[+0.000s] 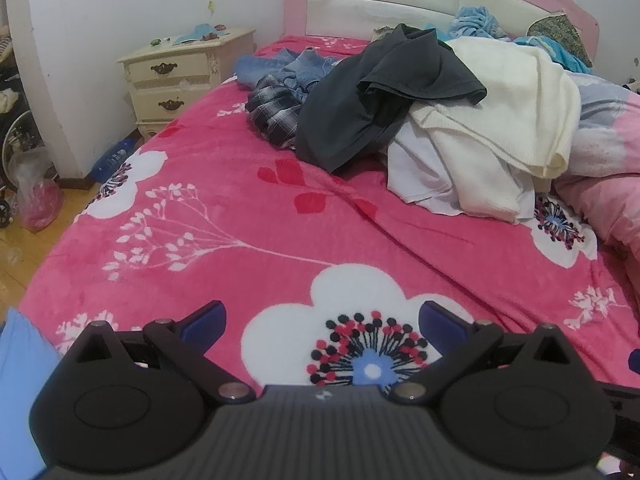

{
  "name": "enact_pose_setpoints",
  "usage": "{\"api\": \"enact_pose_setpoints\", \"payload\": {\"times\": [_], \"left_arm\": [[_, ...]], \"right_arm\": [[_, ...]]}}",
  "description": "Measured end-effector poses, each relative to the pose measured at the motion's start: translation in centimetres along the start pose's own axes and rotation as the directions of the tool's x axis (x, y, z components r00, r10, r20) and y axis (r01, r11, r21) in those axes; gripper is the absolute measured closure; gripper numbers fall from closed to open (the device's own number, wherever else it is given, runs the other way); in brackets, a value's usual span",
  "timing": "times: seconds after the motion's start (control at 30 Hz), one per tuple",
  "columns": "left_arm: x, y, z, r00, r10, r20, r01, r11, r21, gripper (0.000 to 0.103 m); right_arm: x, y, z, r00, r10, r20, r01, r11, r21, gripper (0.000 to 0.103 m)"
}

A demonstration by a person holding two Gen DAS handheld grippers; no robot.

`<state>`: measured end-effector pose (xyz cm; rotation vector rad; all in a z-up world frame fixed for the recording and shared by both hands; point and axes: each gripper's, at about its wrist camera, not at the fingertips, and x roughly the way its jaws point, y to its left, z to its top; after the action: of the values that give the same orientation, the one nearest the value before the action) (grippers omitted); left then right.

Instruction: Fold clothes

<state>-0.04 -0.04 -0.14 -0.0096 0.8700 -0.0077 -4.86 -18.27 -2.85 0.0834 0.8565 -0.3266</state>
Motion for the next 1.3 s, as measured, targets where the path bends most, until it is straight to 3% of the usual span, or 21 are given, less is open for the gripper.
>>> {"api": "enact_pose_setpoints", "payload": {"times": [1.3], "left_arm": [[1.5, 0.7, -1.0, 0.999, 0.033, -0.038, -0.034, 0.999, -0.025, 0.000]], "right_arm": [[0.2, 0.7, 0.3, 0.999, -0.025, 0.036, 0.025, 1.000, -0.015, 0.001]]}}
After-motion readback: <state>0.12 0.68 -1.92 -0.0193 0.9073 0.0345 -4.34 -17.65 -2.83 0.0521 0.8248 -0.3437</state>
